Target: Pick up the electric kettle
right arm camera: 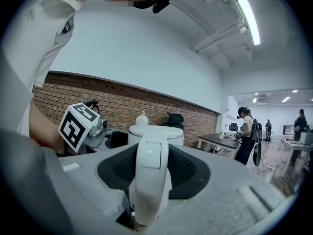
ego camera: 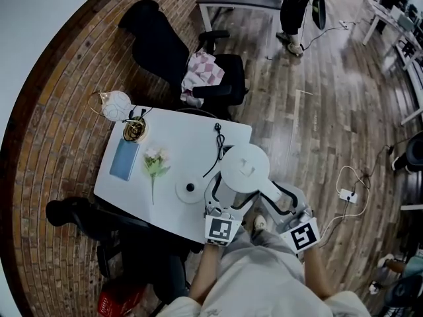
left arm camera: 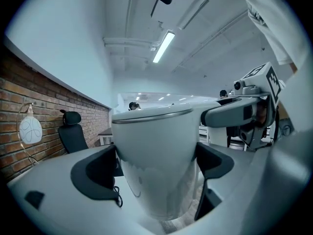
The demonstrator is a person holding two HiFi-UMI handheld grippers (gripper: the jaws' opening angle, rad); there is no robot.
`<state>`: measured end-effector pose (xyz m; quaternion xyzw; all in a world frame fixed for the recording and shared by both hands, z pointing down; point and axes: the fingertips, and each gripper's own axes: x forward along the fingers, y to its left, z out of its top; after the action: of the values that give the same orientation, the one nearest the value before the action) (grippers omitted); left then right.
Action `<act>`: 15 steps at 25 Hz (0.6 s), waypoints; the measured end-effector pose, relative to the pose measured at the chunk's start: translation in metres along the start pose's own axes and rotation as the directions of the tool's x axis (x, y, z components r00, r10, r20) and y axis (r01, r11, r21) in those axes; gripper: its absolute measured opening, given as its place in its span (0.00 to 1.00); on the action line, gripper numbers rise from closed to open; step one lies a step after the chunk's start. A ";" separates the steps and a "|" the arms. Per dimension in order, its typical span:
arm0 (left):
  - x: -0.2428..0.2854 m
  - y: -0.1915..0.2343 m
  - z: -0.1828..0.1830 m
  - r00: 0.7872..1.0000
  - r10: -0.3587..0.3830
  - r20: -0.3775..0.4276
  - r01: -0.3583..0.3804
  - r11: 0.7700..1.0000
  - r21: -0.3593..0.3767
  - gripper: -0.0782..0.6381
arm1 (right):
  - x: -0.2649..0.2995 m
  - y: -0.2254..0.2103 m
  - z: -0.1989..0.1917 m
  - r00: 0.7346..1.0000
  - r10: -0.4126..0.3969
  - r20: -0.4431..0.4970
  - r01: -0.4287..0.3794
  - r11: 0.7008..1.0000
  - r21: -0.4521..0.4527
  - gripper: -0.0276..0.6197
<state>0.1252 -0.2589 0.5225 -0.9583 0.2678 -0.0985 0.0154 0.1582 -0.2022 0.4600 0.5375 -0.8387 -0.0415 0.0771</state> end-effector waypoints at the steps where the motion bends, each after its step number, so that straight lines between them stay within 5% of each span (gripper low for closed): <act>1: 0.001 -0.001 -0.002 1.000 0.002 -0.009 -0.002 1.000 -0.028 0.85 | 0.002 -0.003 0.012 0.996 -0.033 0.085 0.029 0.998 0.047 0.30; 3: 0.002 -0.003 0.000 1.000 -0.005 -0.005 0.005 1.000 -0.030 0.85 | 0.002 -0.007 0.024 0.984 -0.071 0.162 0.056 0.994 0.092 0.30; 6: 0.003 -0.004 0.003 1.000 -0.015 0.006 0.015 1.000 -0.009 0.85 | 0.000 -0.007 0.023 0.987 -0.070 0.142 0.059 0.995 0.081 0.30; 9: 0.003 -0.005 0.002 1.000 -0.015 -0.005 0.015 0.999 -0.033 0.85 | -0.005 -0.004 0.004 1.000 -0.021 -0.006 0.021 1.000 -0.002 0.30; 12: 0.003 -0.006 0.008 0.999 -0.028 0.023 0.028 0.999 0.017 0.85 | -0.011 0.002 -0.019 0.985 0.023 -0.172 -0.039 0.995 -0.093 0.30; 15: 0.001 -0.006 0.007 0.999 -0.029 0.021 0.029 1.000 0.008 0.85 | -0.007 0.000 0.000 0.999 -0.013 -0.035 0.012 1.000 -0.027 0.30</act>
<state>0.1305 -0.2550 0.5164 -0.9630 0.2533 -0.0898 0.0203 0.1606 -0.1957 0.4597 0.5424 -0.8332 -0.0439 0.0988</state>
